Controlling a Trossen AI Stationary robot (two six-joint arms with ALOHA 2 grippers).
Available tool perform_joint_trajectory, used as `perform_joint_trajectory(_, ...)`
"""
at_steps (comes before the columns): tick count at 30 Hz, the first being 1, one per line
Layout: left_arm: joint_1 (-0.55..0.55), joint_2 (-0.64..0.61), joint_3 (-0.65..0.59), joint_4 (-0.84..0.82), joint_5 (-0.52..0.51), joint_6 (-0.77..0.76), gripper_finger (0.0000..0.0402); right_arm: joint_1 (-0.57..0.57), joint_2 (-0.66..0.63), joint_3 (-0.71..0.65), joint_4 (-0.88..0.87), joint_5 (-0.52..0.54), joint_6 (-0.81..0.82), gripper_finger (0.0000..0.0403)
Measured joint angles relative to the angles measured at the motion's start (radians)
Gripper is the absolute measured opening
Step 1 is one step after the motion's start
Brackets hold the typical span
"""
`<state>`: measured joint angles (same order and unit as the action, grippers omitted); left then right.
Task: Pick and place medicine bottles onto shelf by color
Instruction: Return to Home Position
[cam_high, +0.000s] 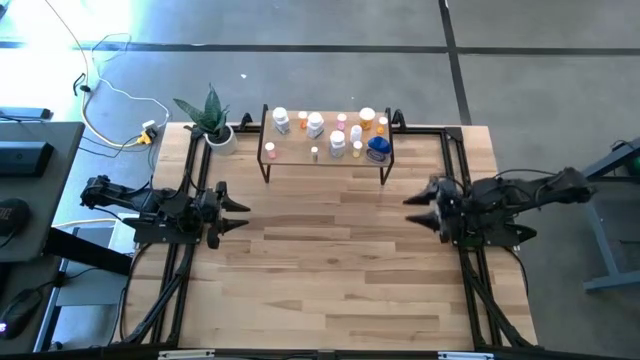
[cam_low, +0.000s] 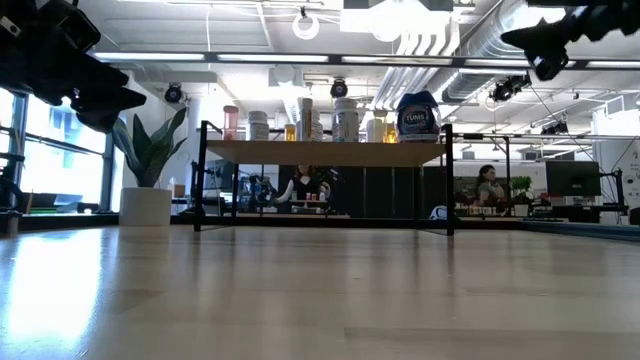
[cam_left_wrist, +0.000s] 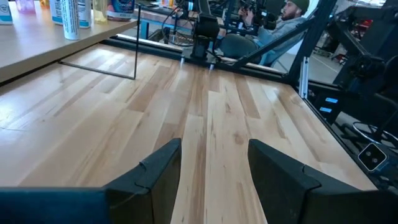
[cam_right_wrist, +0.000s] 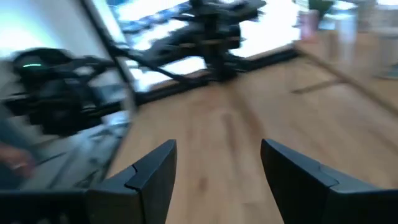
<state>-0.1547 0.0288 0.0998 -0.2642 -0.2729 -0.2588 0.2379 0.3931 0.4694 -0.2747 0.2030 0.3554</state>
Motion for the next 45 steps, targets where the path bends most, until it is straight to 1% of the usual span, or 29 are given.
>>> perform_joint_trajectory(2,0.0,0.0,0.0,0.0,0.0,0.0,0.0177,0.0,-0.036,-0.076,0.101,-0.08,-0.023,0.0224)
perform_joint_trajectory(4,0.0,0.0,0.0,0.0,0.0,0.0,0.0177,0.0,-0.066,-0.136,0.164,-0.126,-0.025,0.0224)
perform_joint_trajectory(10,0.0,0.0,0.0,0.0,0.0,0.0,0.0177,0.0,-0.133,-0.283,0.281,-0.169,-0.044,0.0224)
perform_joint_trajectory(14,0.0,0.0,0.0,0.0,0.0,0.0,0.0177,0.0,-0.172,-0.394,0.443,-0.179,-0.047,0.0224)
perform_joint_trajectory(17,0.0,0.0,0.0,0.0,0.0,0.0,0.0177,0.0,-0.199,-0.456,0.524,-0.199,-0.042,0.0224)
perform_joint_trajectory(24,0.0,0.0,0.0,0.0,0.0,0.0,0.0177,0.001,-0.226,-0.459,0.476,-0.207,-0.05,0.0224)
perform_joint_trajectory(26,0.0,0.0,0.0,0.0,0.0,0.0,0.0177,0.001,-0.226,-0.459,0.436,-0.207,-0.047,0.0224)
perform_joint_trajectory(28,0.0,0.0,0.0,0.0,0.0,0.0,0.0177,0.001,-0.225,-0.459,0.396,-0.207,-0.003,0.0224)
perform_joint_trajectory(31,0.0,0.0,0.0,0.0,0.0,0.0,0.0177,0.001,-0.225,-0.459,0.361,-0.199,0.106,0.0224)
perform_joint_trajectory(35,0.0,0.0,0.0,0.0,0.0,0.0,0.0177,0.001,-0.225,-0.46,0.344,-0.195,0.224,0.0224)
perform_joint_trajectory(39,0.0,0.0,0.0,0.0,0.0,0.0,0.0177,0.001,-0.225,-0.46,0.325,-0.195,0.256,0.0224)
perform_joint_trajectory(45,0.0,0.0,0.0,0.0,0.0,0.0,0.0177,0.001,-0.225,-0.46,0.307,-0.193,0.248,0.0224)
